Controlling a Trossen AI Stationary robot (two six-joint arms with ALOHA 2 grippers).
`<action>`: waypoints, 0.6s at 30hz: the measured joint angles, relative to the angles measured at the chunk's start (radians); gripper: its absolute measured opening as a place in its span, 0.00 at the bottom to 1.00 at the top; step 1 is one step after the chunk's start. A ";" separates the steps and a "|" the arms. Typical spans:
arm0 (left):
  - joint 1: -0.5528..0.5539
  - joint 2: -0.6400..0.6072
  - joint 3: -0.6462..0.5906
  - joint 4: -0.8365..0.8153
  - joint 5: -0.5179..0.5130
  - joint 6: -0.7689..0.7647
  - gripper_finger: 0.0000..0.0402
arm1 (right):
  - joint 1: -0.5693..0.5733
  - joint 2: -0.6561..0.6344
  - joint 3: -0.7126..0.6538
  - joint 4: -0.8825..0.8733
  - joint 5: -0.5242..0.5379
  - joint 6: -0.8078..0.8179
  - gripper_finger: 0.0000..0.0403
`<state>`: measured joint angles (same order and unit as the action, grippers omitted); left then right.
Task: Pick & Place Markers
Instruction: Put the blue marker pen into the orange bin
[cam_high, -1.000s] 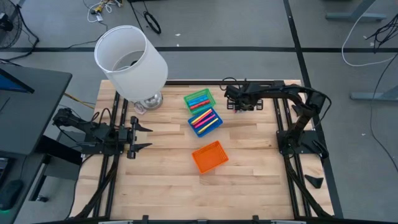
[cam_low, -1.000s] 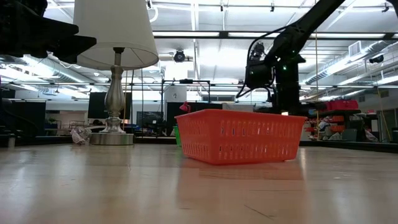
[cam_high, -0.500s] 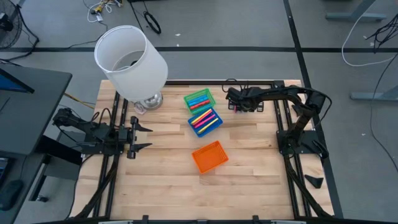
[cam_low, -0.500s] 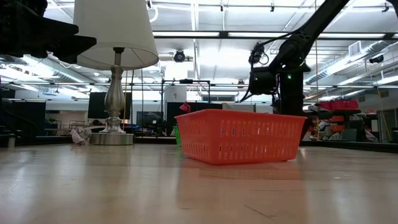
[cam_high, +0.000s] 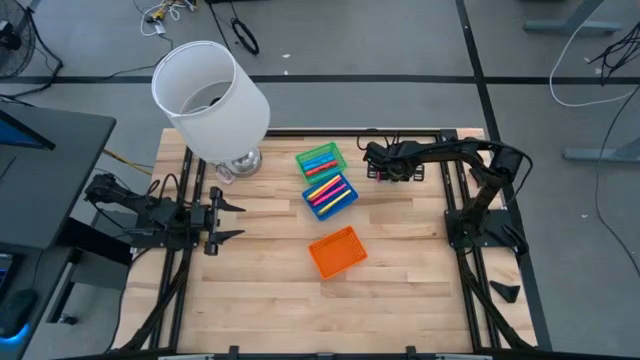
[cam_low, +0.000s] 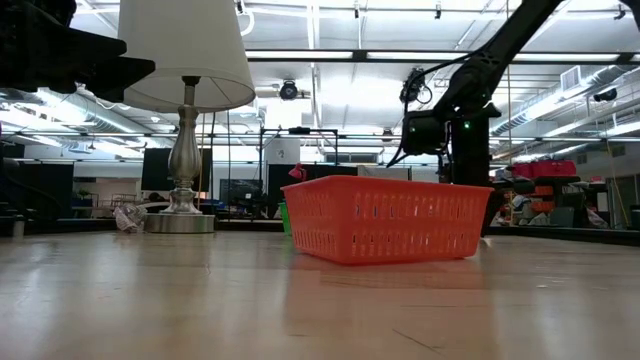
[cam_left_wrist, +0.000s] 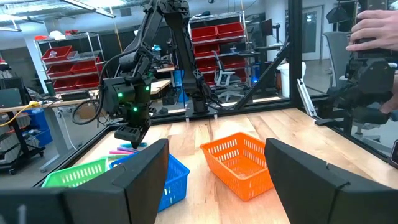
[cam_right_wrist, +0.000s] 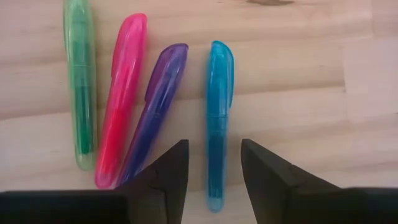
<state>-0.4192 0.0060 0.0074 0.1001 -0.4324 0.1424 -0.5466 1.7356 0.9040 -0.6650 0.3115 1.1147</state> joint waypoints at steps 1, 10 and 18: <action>0.000 0.000 0.000 0.000 0.000 0.000 0.68 | -0.002 0.005 0.002 0.000 -0.002 -0.007 0.37; 0.000 0.000 0.000 0.000 0.000 0.000 0.68 | -0.002 0.008 0.001 0.005 -0.006 0.003 0.35; 0.000 0.000 0.000 0.000 0.000 0.000 0.68 | -0.002 0.010 0.000 0.019 -0.035 0.002 0.14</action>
<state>-0.4193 0.0060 0.0073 0.1001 -0.4324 0.1425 -0.5487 1.7458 0.9043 -0.6464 0.2768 1.1172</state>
